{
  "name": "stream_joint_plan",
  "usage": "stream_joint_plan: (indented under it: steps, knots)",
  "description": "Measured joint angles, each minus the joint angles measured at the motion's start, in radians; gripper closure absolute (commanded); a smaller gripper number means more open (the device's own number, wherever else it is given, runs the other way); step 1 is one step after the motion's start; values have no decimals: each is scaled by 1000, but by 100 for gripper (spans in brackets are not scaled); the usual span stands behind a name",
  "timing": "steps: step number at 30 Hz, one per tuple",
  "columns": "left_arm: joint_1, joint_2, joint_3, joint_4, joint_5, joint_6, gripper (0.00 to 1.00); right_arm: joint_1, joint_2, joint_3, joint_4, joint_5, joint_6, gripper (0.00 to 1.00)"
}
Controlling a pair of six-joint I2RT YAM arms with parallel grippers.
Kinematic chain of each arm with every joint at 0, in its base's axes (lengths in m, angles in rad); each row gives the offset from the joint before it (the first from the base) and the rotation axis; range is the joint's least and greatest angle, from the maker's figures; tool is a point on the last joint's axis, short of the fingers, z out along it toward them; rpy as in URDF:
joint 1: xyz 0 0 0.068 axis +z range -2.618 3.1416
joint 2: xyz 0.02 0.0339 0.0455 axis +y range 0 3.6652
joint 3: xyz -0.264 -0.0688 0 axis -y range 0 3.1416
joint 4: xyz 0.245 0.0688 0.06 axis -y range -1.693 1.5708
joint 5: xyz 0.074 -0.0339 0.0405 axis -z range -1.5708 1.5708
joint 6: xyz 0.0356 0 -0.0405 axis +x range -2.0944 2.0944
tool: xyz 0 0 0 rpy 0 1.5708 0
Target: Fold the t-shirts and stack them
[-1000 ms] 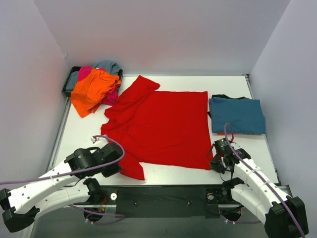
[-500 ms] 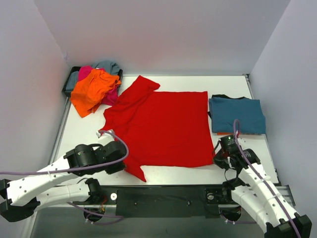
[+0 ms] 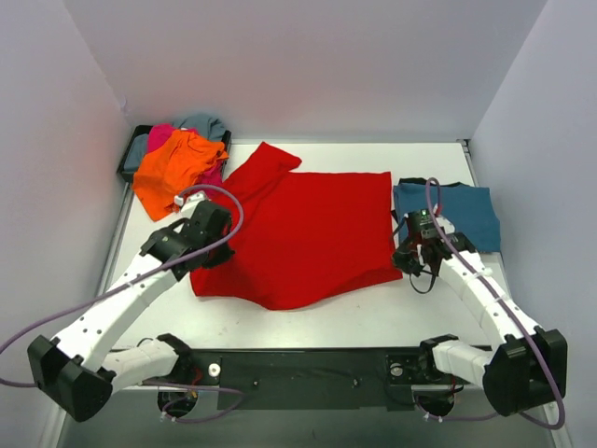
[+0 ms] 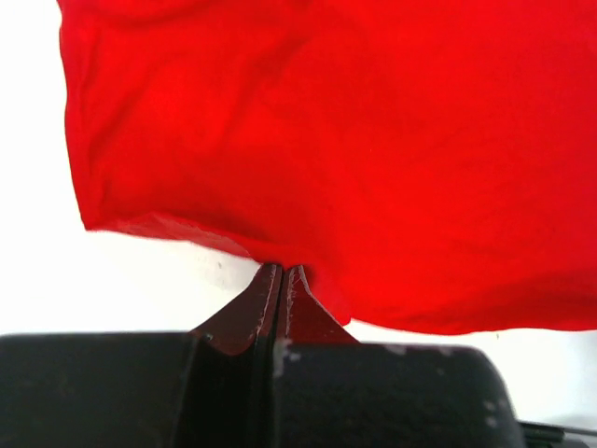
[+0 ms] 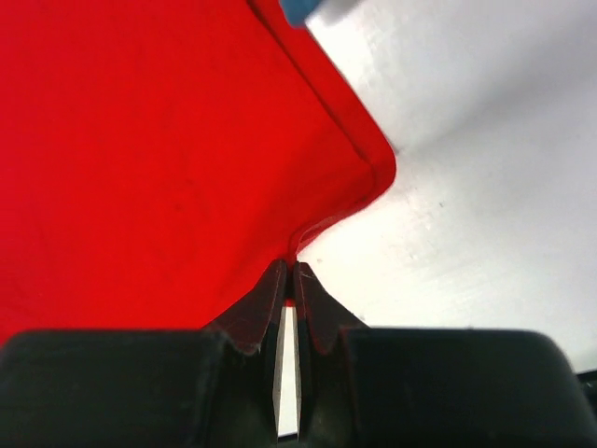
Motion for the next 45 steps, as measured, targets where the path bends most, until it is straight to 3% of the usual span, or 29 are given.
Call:
stream_joint_plan:
  steps: [7, 15, 27, 45]
  knots:
    - [121, 175, 102, 138, 18, 145, 100, -76, 126, 90, 56, -14, -26, 100]
    - [221, 267, 193, 229, 43, 260, 100, -111, 211, 131, 91, -22, -33, 100]
    - [250, 427, 340, 277, 54, 354, 100, -151, 325, 189, 134, -37, -40, 100]
    - [285, 477, 398, 285, 61, 393, 100, -177, 423, 246, 174, -85, -41, 100]
